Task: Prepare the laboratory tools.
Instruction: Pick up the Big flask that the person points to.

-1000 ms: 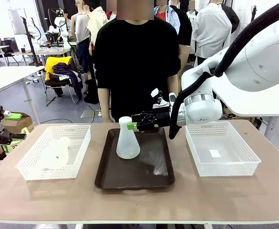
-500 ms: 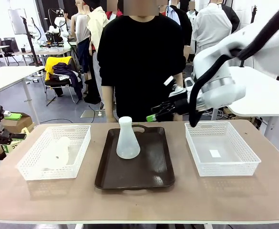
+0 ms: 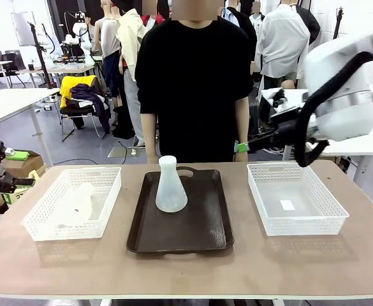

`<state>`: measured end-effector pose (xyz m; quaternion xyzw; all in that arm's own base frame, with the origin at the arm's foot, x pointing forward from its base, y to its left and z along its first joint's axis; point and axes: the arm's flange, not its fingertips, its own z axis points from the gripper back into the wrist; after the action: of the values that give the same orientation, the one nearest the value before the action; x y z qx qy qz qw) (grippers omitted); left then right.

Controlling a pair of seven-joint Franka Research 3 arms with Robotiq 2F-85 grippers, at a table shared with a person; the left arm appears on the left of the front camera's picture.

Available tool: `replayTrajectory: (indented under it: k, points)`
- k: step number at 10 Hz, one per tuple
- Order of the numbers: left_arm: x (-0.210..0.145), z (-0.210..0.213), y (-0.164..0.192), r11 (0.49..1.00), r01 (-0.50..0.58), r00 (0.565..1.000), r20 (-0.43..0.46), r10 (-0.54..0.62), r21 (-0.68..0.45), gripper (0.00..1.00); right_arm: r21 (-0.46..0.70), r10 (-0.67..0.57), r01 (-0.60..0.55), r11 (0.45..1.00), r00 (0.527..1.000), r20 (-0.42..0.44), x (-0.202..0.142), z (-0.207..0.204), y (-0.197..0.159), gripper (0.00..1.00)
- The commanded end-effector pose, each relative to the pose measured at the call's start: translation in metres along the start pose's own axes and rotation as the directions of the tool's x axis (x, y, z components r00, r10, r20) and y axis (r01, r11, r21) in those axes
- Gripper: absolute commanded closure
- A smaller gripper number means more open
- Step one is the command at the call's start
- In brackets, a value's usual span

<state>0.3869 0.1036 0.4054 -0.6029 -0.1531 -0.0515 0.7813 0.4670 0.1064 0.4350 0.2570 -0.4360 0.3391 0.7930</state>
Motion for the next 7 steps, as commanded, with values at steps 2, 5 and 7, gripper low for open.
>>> replayTrajectory:
  k: [2, 5, 7]
  points:
    - [0.000, 0.001, -0.002, 1.000, 0.006, 1.000, 0.005, -0.006, -0.004, 0.00, -0.093, -0.097, 0.104, 0.990, 0.992, 0.076, -0.024, 0.032, 0.006, 0.00]
    - [0.000, 0.001, -0.002, 1.000, 0.006, 1.000, 0.005, -0.006, -0.004, 0.00, -0.098, -0.134, 0.147, 0.984, 0.982, 0.132, -0.041, 0.046, -0.001, 0.00]
    - [0.000, 0.001, -0.002, 1.000, 0.006, 1.000, 0.005, -0.006, -0.004, 0.00, -0.081, -0.134, 0.147, 0.986, 0.981, 0.140, -0.044, 0.041, -0.004, 0.00]
